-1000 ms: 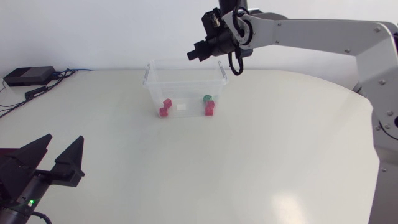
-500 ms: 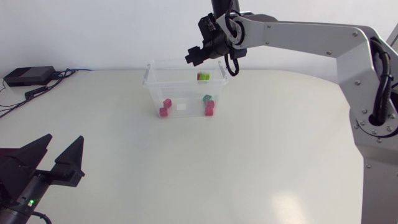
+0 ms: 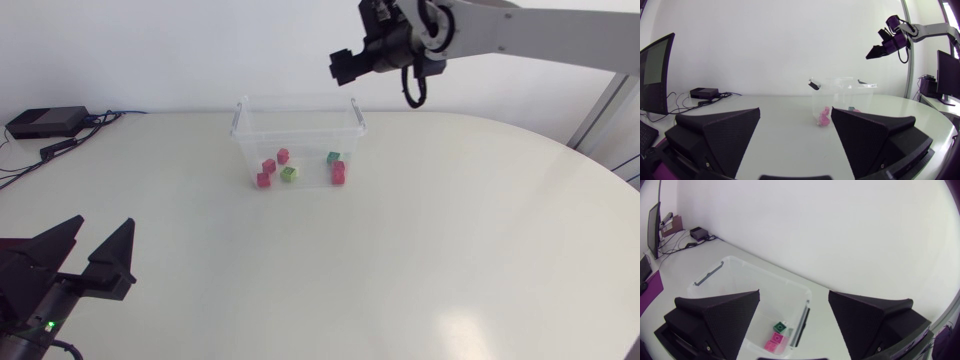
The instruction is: Place the duplo bricks in the container
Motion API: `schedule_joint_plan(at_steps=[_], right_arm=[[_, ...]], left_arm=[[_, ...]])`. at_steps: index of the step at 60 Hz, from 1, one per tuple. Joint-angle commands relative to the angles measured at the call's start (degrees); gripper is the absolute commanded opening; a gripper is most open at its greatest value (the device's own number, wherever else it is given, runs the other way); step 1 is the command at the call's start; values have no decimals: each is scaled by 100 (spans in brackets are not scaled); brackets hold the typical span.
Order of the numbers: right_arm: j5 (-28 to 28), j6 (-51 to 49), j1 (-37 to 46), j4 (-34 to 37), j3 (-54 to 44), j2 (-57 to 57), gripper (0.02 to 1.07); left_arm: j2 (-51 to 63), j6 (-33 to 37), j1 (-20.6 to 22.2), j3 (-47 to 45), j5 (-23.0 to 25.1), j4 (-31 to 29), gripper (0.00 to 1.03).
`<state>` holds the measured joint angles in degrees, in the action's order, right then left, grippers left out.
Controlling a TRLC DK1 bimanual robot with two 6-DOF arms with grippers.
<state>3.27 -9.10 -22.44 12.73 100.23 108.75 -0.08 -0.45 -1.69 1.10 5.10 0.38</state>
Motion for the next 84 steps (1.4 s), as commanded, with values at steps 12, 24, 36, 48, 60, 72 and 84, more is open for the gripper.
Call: schedule_joint_plan(at_steps=[12,24,36,48,60,72,84], right_arm=[[183,67,503,-605,-1585,-1453,102],[183,-74,996,-948,-2868,-2666,102],[192,-206,1479,-1212,-4107,-3791,102],[218,-443,1734,-1572,-5399,-5013,102],[236,-557,1954,-1423,-6252,-6357,102],[253,-654,2077,-1220,-7236,-7860,102],[151,-379,2113,-1230,-7842,-8586,102]], left_arm=[[-71,-122,38,-119,-27,76,99],[-71,-122,38,-119,-27,67,99],[-71,-122,29,-119,-27,67,99],[-71,-122,38,-119,-27,76,99],[-71,-122,38,-119,-27,67,99],[-71,-122,29,-119,-27,67,99],[-58,-93,53,-118,-112,49,99]])
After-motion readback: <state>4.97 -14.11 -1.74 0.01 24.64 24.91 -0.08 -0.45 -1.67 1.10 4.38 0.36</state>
